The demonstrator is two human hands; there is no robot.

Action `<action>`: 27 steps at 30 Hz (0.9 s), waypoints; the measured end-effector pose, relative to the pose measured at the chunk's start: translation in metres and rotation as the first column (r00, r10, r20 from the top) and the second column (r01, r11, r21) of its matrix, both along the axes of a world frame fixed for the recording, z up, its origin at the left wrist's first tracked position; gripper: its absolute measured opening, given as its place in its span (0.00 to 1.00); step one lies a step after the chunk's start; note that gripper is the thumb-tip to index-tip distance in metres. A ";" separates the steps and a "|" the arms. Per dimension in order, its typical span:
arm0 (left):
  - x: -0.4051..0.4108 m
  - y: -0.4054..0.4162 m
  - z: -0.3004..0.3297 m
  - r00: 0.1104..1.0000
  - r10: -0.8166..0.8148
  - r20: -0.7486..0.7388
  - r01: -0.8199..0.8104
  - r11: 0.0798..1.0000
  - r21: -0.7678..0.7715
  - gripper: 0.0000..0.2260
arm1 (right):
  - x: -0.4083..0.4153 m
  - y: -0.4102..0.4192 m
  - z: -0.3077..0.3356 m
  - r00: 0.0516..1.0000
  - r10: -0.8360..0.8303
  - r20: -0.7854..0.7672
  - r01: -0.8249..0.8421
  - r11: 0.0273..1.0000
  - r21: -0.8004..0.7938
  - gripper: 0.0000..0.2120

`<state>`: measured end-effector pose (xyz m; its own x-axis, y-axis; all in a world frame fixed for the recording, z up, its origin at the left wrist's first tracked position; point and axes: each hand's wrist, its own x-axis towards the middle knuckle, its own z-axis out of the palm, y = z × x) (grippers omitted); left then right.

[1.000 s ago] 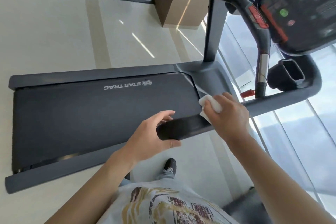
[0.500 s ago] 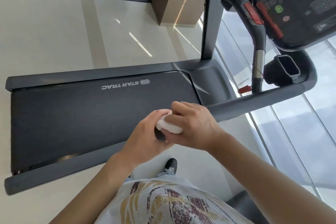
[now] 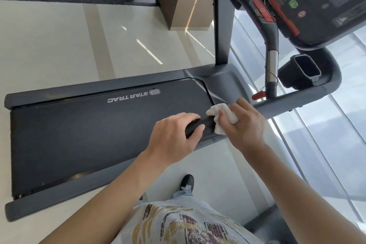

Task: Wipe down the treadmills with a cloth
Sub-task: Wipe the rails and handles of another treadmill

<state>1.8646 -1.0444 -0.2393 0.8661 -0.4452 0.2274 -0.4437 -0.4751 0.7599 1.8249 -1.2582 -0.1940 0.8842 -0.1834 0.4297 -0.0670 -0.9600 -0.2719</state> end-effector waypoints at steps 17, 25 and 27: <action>0.000 0.002 -0.001 0.999 0.052 0.000 -0.052 0.991 -0.120 0.12 | 0.014 -0.087 -0.003 0.992 -0.123 0.019 0.124 0.989 -0.075 0.19; -0.001 0.002 0.001 0.994 0.070 -0.088 -0.084 0.984 -0.159 0.11 | 0.007 0.035 -0.003 1.000 -0.015 0.025 0.015 1.000 -0.024 0.19; -0.002 0.006 -0.003 0.987 0.073 -0.146 -0.102 0.973 -0.205 0.10 | 0.007 0.078 -0.007 0.997 0.061 0.053 -0.063 0.998 0.028 0.20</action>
